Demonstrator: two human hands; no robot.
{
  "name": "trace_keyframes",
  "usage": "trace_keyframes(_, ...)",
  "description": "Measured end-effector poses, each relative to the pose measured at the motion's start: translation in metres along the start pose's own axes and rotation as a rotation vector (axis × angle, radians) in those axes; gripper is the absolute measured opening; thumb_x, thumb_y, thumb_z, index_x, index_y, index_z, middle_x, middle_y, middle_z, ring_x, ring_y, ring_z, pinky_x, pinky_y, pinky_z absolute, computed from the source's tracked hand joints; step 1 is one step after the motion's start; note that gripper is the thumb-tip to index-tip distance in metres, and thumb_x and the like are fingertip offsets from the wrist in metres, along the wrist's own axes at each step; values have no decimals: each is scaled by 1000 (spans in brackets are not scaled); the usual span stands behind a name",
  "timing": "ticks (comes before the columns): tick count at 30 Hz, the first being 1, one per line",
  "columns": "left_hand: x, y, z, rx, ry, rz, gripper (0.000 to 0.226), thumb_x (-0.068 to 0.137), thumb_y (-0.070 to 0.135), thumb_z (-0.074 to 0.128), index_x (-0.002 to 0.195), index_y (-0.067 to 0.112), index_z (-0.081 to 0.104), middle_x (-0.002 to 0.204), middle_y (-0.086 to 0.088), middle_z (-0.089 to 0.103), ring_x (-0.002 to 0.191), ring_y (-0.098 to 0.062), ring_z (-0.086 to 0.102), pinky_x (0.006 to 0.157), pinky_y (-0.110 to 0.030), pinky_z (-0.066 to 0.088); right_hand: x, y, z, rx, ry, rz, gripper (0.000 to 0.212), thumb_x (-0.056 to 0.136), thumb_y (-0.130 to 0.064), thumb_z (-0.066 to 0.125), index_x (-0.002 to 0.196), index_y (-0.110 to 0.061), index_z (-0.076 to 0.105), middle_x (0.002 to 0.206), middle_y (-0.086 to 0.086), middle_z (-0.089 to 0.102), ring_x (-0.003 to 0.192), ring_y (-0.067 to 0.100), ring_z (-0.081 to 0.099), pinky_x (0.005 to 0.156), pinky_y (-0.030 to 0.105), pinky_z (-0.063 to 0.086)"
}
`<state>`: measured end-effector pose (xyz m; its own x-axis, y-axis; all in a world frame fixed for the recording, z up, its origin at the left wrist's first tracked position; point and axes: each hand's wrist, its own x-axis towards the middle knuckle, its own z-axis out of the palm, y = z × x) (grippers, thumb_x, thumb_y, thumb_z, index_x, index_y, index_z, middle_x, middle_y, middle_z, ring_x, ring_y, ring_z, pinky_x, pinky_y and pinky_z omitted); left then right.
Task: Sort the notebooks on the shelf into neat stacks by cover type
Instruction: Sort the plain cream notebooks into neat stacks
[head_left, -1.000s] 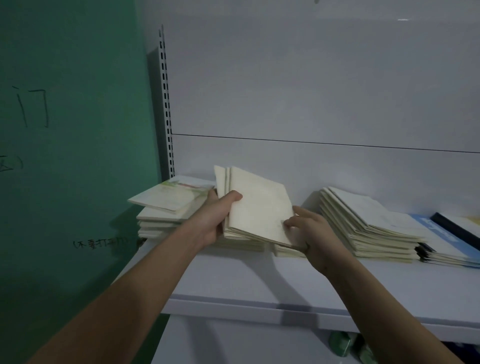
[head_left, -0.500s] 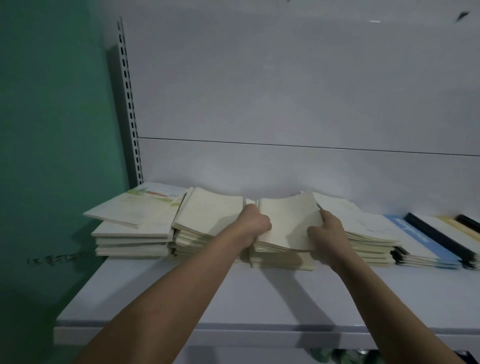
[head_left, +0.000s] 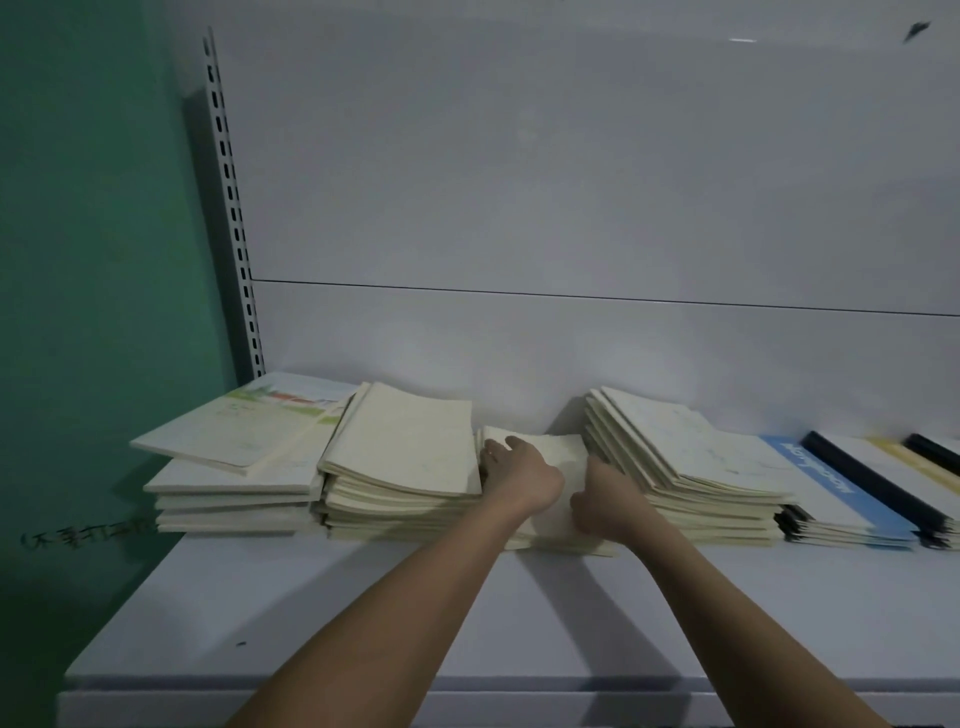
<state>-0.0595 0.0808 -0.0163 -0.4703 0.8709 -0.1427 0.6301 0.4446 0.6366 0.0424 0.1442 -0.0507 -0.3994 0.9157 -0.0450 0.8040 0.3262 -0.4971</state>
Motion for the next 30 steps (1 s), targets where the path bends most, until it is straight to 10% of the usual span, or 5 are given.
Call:
trace_keyframes(9, -33, -19, -56, -210, 167, 384, 56, 96, 18, 51, 150, 17, 35, 156, 2, 33, 143, -15, 30, 112, -26, 24, -32, -30, -11, 236, 402, -356, 41, 94, -7, 47, 135, -12, 52, 134, 6, 55, 121, 20, 51, 98, 30, 39)
trace_keyframes(17, -37, -98, -136, -79, 422, 176, 44, 95, 21, 52, 138, 18, 51, 143, -4, 50, 129, -23, 47, 101, -31, 37, -44, -89, 0, 208, 236, -532, 27, 97, -29, 48, 119, -24, 62, 116, -8, 62, 107, 11, 56, 89, 31, 45)
trace_keyframes(25, -58, -128, -171, -252, 379, 29, 36, 92, 18, 52, 128, 15, 60, 129, -5, 59, 115, -22, 54, 102, -38, 45, -36, -141, 38, -217, 21, -583, 80, 88, -71, 42, 149, -21, 30, 155, 2, 31, 141, 25, 29, 112, 45, 30)
trace_keyframes(30, -69, -134, -172, -277, 365, 6, 31, 92, 18, 52, 121, 17, 63, 123, -4, 61, 112, -23, 58, 102, -42, 46, -36, -143, 57, -347, -2, -587, 75, 85, -74, 39, 139, -21, 33, 140, 3, 42, 128, 28, 37, 104, 48, 31)
